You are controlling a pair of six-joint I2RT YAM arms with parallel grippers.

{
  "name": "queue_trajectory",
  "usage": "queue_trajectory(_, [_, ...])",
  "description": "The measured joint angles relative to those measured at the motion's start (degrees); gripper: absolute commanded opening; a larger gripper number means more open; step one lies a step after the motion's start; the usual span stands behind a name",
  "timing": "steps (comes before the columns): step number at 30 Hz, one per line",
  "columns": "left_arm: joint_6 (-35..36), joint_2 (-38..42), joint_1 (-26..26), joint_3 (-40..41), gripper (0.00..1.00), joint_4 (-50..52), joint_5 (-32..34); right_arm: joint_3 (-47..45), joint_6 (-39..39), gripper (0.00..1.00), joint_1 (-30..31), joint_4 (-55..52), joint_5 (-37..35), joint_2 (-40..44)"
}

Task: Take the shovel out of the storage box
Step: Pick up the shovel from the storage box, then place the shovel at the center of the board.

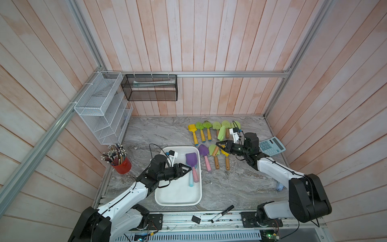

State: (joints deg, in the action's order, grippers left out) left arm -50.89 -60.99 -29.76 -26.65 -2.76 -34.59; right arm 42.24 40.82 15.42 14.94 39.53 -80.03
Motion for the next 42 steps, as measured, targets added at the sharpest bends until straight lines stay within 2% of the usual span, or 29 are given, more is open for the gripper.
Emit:
queue_trajectory(11, [4.87,-10.34,-8.57,-6.99,0.49,4.66,9.49,1.95,-11.56,0.2,-2.49,-20.83,-18.78,1.36])
queue_trajectory(16, [5.7,-12.04,-10.58,-8.02,0.49,6.21,13.16,2.21,-14.53,0.2,-2.62,-25.07,-27.98,3.37])
queue_trajectory(22, [5.95,-14.82,-12.24,-9.11,0.49,7.02,16.15,2.62,-16.48,0.2,-2.73,-27.47,-35.12,0.68])
queue_trajectory(28, [6.34,-16.06,-13.31,-9.9,0.49,8.28,18.73,2.8,-16.96,0.21,-2.82,-28.28,-38.01,-4.04])
queue_trajectory(42, [6.99,-18.71,-13.99,-10.36,0.49,11.39,21.79,3.1,-17.07,0.22,-3.06,-26.23,-39.52,-9.27])
